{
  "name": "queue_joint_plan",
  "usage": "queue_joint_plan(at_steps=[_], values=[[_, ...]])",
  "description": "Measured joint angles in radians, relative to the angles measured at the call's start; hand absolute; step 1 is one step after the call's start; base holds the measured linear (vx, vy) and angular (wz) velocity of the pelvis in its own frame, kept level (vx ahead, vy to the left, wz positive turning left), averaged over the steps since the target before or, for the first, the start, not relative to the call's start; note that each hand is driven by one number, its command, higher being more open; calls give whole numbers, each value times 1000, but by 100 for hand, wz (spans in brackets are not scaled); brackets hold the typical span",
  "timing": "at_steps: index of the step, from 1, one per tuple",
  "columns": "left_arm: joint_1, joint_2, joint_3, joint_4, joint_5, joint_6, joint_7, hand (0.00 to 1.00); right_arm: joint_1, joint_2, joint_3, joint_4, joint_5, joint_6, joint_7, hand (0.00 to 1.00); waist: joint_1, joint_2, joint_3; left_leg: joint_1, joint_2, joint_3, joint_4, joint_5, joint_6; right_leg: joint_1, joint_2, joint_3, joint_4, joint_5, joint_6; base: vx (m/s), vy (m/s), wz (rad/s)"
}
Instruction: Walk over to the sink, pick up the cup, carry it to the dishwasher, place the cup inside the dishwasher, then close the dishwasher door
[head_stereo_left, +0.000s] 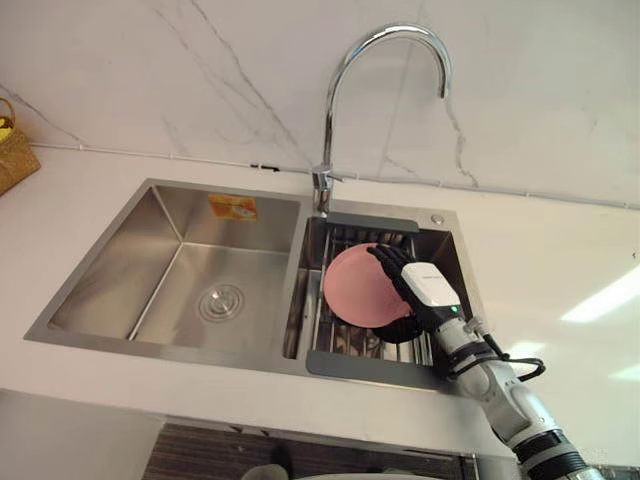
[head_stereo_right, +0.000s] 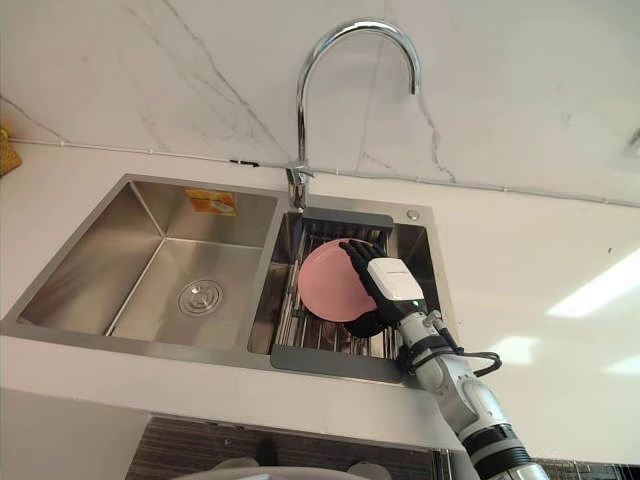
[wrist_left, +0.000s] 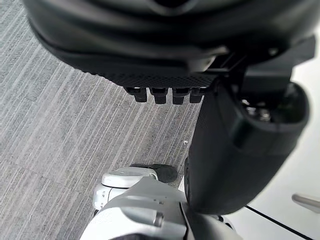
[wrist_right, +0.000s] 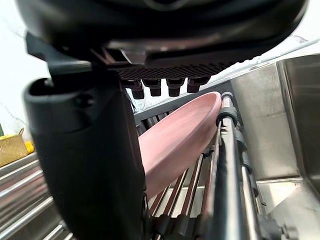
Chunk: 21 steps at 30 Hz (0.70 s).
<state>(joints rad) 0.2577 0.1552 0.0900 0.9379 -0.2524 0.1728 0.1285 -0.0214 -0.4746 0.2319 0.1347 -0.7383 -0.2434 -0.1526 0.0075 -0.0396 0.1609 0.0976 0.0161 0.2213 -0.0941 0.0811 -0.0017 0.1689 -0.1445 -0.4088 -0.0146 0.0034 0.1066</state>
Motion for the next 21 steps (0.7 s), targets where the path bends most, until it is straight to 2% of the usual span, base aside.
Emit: queue_joint_plan(at_steps=[7, 9, 13, 21], values=[[0, -7, 0, -1, 0, -4, 0, 100, 5, 5, -6, -35, 27, 29, 0, 100, 0, 8, 4, 1, 1, 2, 0, 0, 0, 0, 1, 2, 2, 4, -3, 0, 0, 0], [0, -8, 0, -4, 0, -4, -1, 100, -1, 45, -72, -59, 55, 50, -7, 100, 5, 12, 6, 1, 1, 2, 0, 0, 0, 0, 0, 2, 2, 4, -3, 0, 0, 0], [2, -13, 0, -3, 0, -2, -1, 100, -18, 47, -119, -94, 90, 70, -28, 100, 6, 13, 7, 2, 0, 2, 0, -1, 0, 0, 0, 5, 2, 4, -4, 0, 0, 0], [2, -14, 0, -3, 0, -1, 0, 100, -19, 69, -119, -111, 129, 87, -25, 100, 8, 13, 7, 9, 1, 9, 0, 1, 3, 2, 0, 11, 2, 4, -3, 0, 0, -1]])
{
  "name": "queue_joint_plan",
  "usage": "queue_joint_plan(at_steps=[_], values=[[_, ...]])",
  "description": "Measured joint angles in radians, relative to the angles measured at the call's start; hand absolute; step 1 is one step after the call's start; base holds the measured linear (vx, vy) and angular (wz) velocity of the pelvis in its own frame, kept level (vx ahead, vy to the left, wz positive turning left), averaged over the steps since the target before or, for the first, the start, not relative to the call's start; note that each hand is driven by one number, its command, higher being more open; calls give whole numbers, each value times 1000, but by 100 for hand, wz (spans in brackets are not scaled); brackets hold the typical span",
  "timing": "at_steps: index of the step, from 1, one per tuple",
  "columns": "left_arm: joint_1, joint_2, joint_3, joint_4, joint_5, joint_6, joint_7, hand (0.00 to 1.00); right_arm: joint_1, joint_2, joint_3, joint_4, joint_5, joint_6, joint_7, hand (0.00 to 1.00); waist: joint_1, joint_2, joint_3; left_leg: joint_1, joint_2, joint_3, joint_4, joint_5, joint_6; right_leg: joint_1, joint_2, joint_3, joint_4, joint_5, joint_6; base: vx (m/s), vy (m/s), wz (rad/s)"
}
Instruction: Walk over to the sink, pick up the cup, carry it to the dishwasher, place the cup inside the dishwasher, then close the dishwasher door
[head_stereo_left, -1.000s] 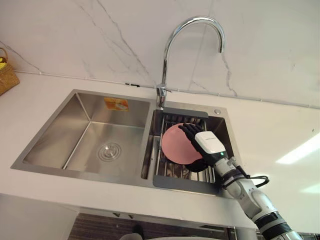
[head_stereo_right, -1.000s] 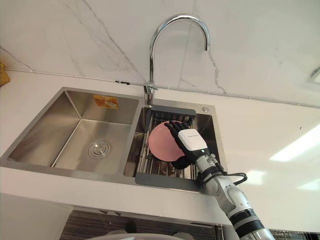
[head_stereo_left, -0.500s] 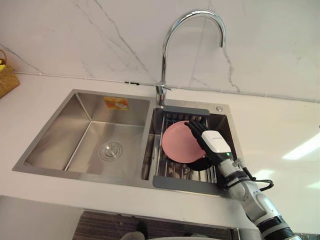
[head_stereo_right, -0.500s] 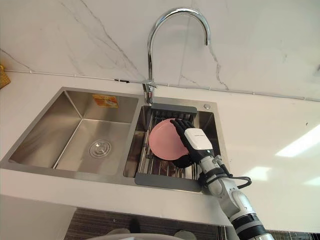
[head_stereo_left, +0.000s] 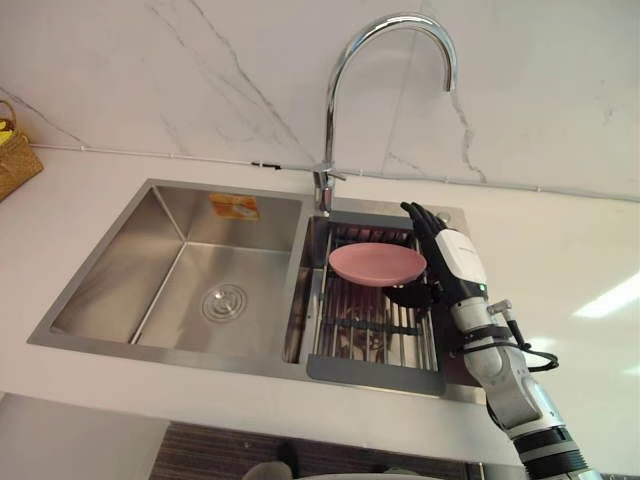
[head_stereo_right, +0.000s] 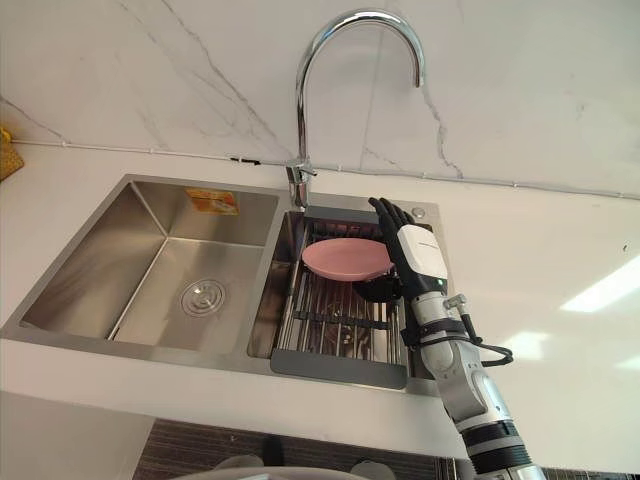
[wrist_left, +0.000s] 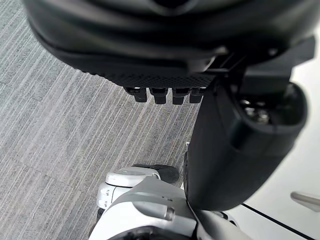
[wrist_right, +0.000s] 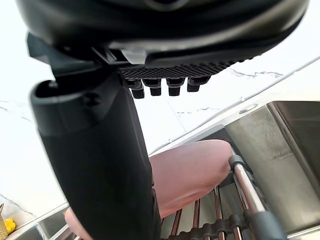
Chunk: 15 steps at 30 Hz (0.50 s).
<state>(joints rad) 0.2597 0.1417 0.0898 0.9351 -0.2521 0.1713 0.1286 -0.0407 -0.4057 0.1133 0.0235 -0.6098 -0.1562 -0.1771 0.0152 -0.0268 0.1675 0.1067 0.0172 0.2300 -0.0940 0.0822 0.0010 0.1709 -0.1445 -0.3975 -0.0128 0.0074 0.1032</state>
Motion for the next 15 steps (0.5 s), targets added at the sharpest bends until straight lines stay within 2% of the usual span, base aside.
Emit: queue_joint_plan(at_steps=[7, 8, 15], values=[[0, 0, 0, 1, 0, -1, 0, 100, 0, 9, 1, 0, 0, -1, 28, 100, 0, 0, 0, 2, 0, 2, 0, -1, -2, 0, 0, 2, 1, 0, 0, 0, 0, 0], [0, 0, 0, 2, 0, -1, 0, 100, 0, 9, 1, 0, 0, -1, 35, 0, 0, 0, 0, 2, 0, 3, 0, -1, -2, 0, 0, 2, 1, 0, 0, 0, 0, 0], [0, 0, 0, 4, 0, -4, 0, 100, 0, 14, 32, -6, -1, 2, 96, 0, 3, -1, 0, 2, 1, 3, 0, -1, -1, 0, 0, -1, 0, 0, 0, 0, 0, 0]])
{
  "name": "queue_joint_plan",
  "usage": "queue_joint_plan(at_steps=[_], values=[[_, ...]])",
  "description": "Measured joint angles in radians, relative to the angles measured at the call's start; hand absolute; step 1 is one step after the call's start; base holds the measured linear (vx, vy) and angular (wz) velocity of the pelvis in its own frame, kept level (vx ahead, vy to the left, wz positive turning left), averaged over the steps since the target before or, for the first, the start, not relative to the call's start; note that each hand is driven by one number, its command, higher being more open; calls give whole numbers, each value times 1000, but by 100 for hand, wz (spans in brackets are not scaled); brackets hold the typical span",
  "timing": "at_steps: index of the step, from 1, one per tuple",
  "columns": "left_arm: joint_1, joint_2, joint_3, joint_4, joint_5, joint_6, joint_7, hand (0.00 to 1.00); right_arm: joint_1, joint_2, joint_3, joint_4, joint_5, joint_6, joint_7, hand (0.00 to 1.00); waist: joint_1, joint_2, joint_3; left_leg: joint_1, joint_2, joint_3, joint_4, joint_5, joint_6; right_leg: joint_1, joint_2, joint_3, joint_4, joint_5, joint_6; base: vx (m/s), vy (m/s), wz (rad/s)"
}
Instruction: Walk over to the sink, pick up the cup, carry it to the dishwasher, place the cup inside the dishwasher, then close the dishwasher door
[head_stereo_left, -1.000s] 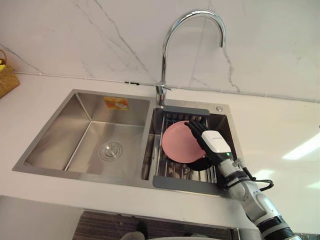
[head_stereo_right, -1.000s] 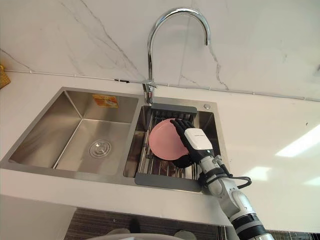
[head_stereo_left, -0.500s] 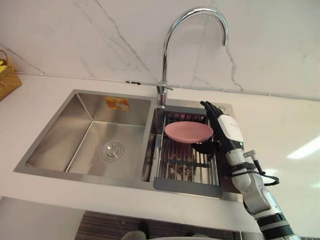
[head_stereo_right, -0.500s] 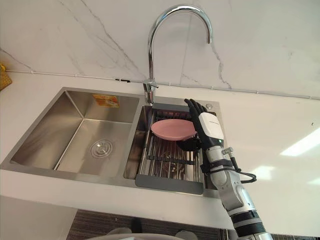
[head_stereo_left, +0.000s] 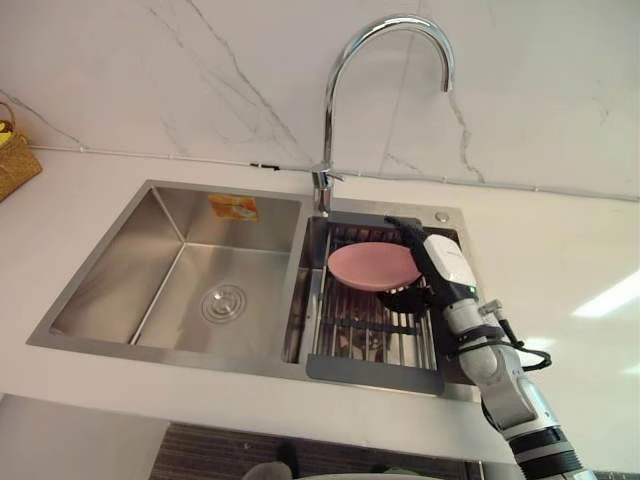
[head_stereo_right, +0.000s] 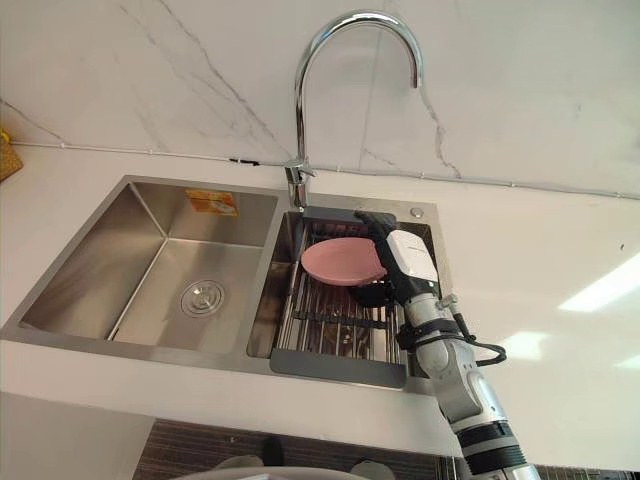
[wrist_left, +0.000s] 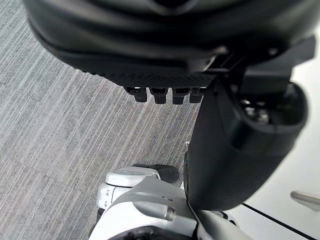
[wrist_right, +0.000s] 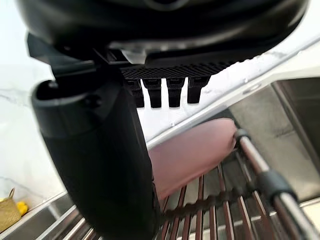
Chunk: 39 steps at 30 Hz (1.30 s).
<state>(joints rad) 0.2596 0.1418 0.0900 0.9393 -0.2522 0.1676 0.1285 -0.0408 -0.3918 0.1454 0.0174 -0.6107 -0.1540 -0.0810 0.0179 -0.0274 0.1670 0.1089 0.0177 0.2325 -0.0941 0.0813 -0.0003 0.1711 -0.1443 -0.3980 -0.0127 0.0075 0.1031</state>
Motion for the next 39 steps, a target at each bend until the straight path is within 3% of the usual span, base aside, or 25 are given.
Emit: queue_joint_plan(at_steps=[4, 11, 15, 22, 30, 33, 37, 39], values=[[-1, 0, 0, 1, 0, -2, 0, 100, -6, 3, 48, 1, -16, -7, -9, 0, 12, 0, 0, 0, 0, -3, 0, 1, 1, 1, 0, -4, 0, 0, 0, 0, 0, 1], [-2, 1, -1, 1, 21, -3, -3, 100, -97, 5, 91, 54, -143, -132, -201, 0, 25, -1, -2, -5, -6, -34, 0, 6, 4, 15, -3, -38, -5, -1, 1, 0, 2, 13], [-2, 0, -1, 1, 22, -3, -4, 100, -109, 6, 106, 57, -179, -176, -239, 0, 45, -3, -3, -5, -8, -42, 0, 7, 4, 19, -4, -46, -7, -1, 2, 1, 4, 7], [-1, 0, -2, 2, 39, -10, -4, 100, -122, 6, 110, 133, -212, -178, -274, 0, 50, -7, -4, -13, -17, -55, 0, 8, 6, 20, -11, -61, -6, -2, 4, 6, 14, 7], [1, 1, 0, 2, 41, -13, -4, 100, -129, -1, 90, 98, -209, -165, -325, 0, 46, -7, -4, -13, -18, -53, 0, 8, 6, 18, -12, -53, -6, 0, 6, 1, 1, -1], [4, -1, 0, 2, 41, -13, -5, 100, -127, -23, 47, 15, -212, -166, -325, 0, 37, -9, -4, -12, -16, -41, 0, 7, 7, 11, -13, -40, -6, 3, 7, 5, 18, -12], [12, 5, 0, 2, 41, -23, -5, 100, -79, -79, -121, -105, -217, -166, -338, 0, 30, -23, -13, -12, -13, -16, 0, 5, 9, -7, -13, -12, 3, 5, 5, 9, 12, -20], [23, 9, 0, 3, 41, -30, -4, 100, -42, -90, -253, -126, -245, -153, -401, 0, 15, -32, -18, -13, -9, 13, 0, 3, 12, -35, -16, 19, 28, 3, 3, 6, 22, -34]])
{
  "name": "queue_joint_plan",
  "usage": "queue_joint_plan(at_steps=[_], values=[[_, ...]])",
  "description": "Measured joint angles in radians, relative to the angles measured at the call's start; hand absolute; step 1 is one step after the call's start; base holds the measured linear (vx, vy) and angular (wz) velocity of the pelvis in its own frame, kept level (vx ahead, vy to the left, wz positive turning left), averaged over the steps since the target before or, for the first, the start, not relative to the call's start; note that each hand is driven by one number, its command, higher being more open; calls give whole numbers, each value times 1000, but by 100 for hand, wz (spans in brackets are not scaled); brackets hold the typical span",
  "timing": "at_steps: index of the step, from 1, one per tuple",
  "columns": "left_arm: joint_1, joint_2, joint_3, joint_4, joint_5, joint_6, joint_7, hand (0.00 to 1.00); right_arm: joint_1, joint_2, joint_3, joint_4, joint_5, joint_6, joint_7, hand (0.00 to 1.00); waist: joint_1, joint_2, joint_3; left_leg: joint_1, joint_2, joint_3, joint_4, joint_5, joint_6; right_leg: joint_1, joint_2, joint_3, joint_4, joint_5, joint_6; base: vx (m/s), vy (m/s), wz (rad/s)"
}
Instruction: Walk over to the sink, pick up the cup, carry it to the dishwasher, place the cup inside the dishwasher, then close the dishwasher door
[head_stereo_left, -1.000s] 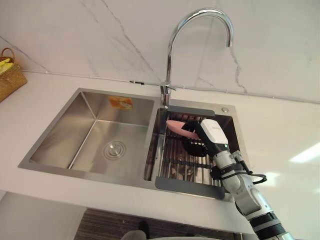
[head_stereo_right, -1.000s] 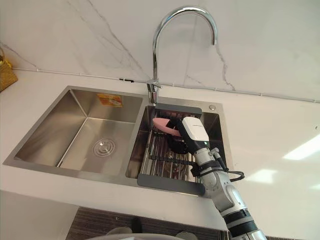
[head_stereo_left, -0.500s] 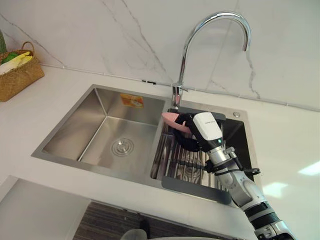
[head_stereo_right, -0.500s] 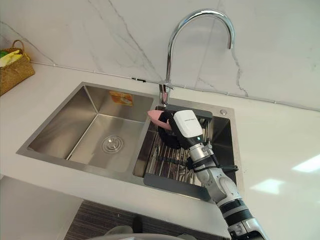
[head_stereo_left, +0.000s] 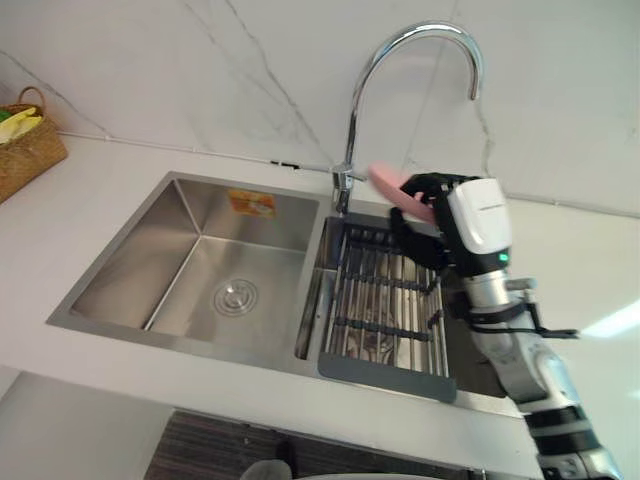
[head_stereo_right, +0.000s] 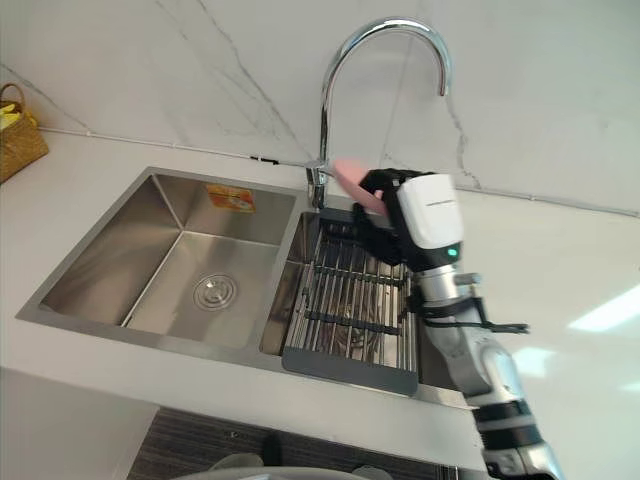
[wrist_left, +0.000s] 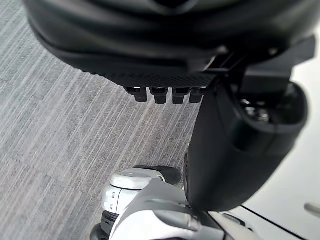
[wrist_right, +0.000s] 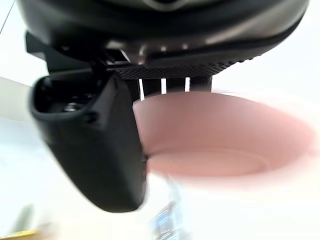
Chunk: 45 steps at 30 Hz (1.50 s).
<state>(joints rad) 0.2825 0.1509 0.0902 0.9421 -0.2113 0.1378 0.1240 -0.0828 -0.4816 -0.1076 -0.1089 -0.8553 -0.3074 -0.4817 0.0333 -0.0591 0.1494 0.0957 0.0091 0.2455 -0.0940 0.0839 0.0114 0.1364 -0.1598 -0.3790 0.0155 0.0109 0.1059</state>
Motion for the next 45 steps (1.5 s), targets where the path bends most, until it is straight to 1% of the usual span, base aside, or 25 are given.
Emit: queue_joint_plan(at_steps=[4, 6, 8, 10, 12, 14, 15, 16, 17, 18, 19, 20, 21, 22, 24, 25, 26, 28, 30, 31, 32, 35, 38, 41, 45], values=[[2, 8, -5, 3, 2, 1, 0, 100, 73, -48, -201, 3, -11, 45, -124, 0, -38, -7, 2, 1, -2, 33, 0, -9, 3, -37, -9, 36, 40, -4, -4, -24, 46, -33], [9, 20, -7, 6, 2, 2, 0, 100, 115, -53, -300, 10, -11, 51, -197, 0, -66, -25, 6, 3, 0, 71, 0, -11, 6, -65, -10, 73, 53, -4, -5, -63, 62, -45], [16, 31, -6, 8, 1, 8, 1, 100, 143, -57, -342, 18, -11, 51, -244, 0, -85, -36, 3, 3, 3, 106, 0, -13, 8, -86, -11, 88, 52, -15, -13, -51, 44, -59], [19, 41, 0, 8, -6, 17, 4, 100, 174, -59, -367, 24, -10, 47, -280, 0, -87, -49, -4, -3, 13, 158, 0, -15, 3, -112, -25, 45, 53, -15, -18, -14, 34, -81], [21, 62, 8, 9, -14, 30, 9, 100, 216, -58, -368, 24, -10, 30, -308, 0, -103, -65, -16, -25, 29, 201, 0, -18, 5, -144, -42, -51, 65, -21, -84, 8, 16, -68], [18, 75, 40, 15, -38, 45, 25, 100, 271, -44, -367, 25, -12, -7, -321, 0, -122, -74, -24, -51, 66, 249, 1, -20, 9, -183, -59, -185, 112, -85, -258, 13, 2, -73], [20, 82, 49, 21, -51, 46, 33, 100, 285, -27, -367, 25, -13, -17, -329, 0, -129, -86, -27, -54, 74, 271, 2, -19, 10, -195, -67, -221, 132, -93, -310, 8, -9, -71], [21, 89, 71, 30, -67, 48, 35, 100, 295, -6, -367, 25, -13, -24, -336, 0, -131, -105, -31, -53, 77, 293, 7, -19, 11, -206, -80, -250, 151, -76, -349, 14, -20, -63], [21, 99, 90, 38, -80, 50, 40, 100, 302, 16, -367, 25, -13, -27, -345, 0, -134, -131, -40, -53, 73, 318, 16, -20, 4, -215, -93, -268, 162, 5, -366, 15, -46, -76], [10, 103, 121, 49, -92, 51, 45, 100, 308, 44, -367, 30, -13, -25, -358, 0, -132, -140, -49, -65, 89, 347, 40, -31, 1, -229, -77, -247, 134, 137, -241, 0, -49, -73], [10, 99, 132, 50, -94, 48, 47, 100, 311, 60, -367, 32, -13, -24, -367, 0, -125, -122, -52, -82, 124, 373, 51, -34, 9, -222, -47, -218, 76, 198, -170, -23, -91, -75], [12, 99, 148, 52, -104, 38, 45, 100, 308, 69, -366, 32, -13, -26, -377, 0, -126, -122, -52, -87, 141, 395, 59, -35, 12, -229, -53, -217, 156, 122, -175, -15, -81, -63], [16, 99, 158, 44, -123, 24, 45, 100, 308, 74, -366, 37, -13, -32, -387, 0, -126, -124, -55, -86, 156, 418, 77, -37, 14, -213, -77, -216, 286, 11, -164, 15, -102, -68], [16, 103, 163, 40, -130, 18, 45, 100, 300, 75, -364, 42, -13, -38, -391, 0, -118, -129, -59, -88, 168, 451, 98, -41, 19, -185, -94, -217, 339, -32, -137, 28, -106, -86], [14, 104, 181, 34, -154, 13, 46, 100, 261, 75, -353, 48, -13, -54, -391, 0, -96, -135, -64, -102, 197, 514, 152, -56, 20, -128, -110, -211, 349, -47, -127, -5, -162, -101], [13, 105, 187, 28, -174, 4, 47, 100, 234, 75, -339, 52, -13, -67, -391, 0, -85, -142, -68, -121, 222, 556, 206, -73, 3, -90, -98, -192, 281, -26, -94, -59, -257, -109], [7, 103, 194, 29, -187, 1, 48, 100, 212, 74, -324, 63, -11, -72, -390, 0, -77, -142, -68, -134, 247, 584, 249, -83, -8, -80, -72, -186, 206, -27, -77, -108, -324, -128], [5, 95, 196, 30, -203, 0, 52, 100, 204, 75, -299, 97, -11, -80, -379, 0, -65, -124, -65, -135, 286, 623, 292, -87, -14, -47, -24, -192, 82, -18, -57, -130, -262, -83], [10, 93, 198, 37, -228, -5, 56, 100, 227, 76, -285, 137, -7, -80, -344, 0, -72, -117, -62, -143, 313, 647, 346, -95, -38, -2, 8, -185, -51, -18, 3, -152, -235, -42], [9, 89, 200, 38, -241, -6, 60, 100, 232, 76, -284, 142, -5, -81, -332, 0, -74, -109, -58, -146, 323, 650, 356, -96, -40, 5, 18, -181, -76, -13, 8, -187, -203, -29], [7, 65, 212, 37, -246, -6, 66, 100, 242, 76, -279, 149, 7, -81, -307, 0, -80, -81, -48, -148, 342, 649, 363, -91, -48, 7, 38, -178, -88, -3, 2, -182, -138, -14], [10, 6, 231, 35, -281, -16, 69, 100, 268, 77, -277, 159, 8, -92, -262, 0, -85, -43, -46, -147, 357, 649, 348, -66, -48, 0, 56, -174, -91, 4, -11, -135, -58, -5], [11, -33, 236, 20, -282, -29, 69, 100, 269, 96, -269, 159, 8, -99, -234, 0, -90, -19, -35, -148, 356, 639, 327, -42, -41, 1, 67, -182, -94, 12, -22, -119, -25, 8], [13, -38, 235, -1, -280, -27, 70, 100, 280, 136, -245, 158, 7, -97, -196, 0, -107, -8, -13, -161, 354, 607, 320, -26, -35, 9, 72, -212, -94, 14, -25, -80, -3, 26], [14, -48, 234, -1, -264, -6, 67, 100, 324, 207, -234, 158, 9, -92, -143, 0, -107, 6, 4, -165, 345, 586, 319, -23, -27, 22, 67, -228, -93, 15, -25, -9, 43, 19]])
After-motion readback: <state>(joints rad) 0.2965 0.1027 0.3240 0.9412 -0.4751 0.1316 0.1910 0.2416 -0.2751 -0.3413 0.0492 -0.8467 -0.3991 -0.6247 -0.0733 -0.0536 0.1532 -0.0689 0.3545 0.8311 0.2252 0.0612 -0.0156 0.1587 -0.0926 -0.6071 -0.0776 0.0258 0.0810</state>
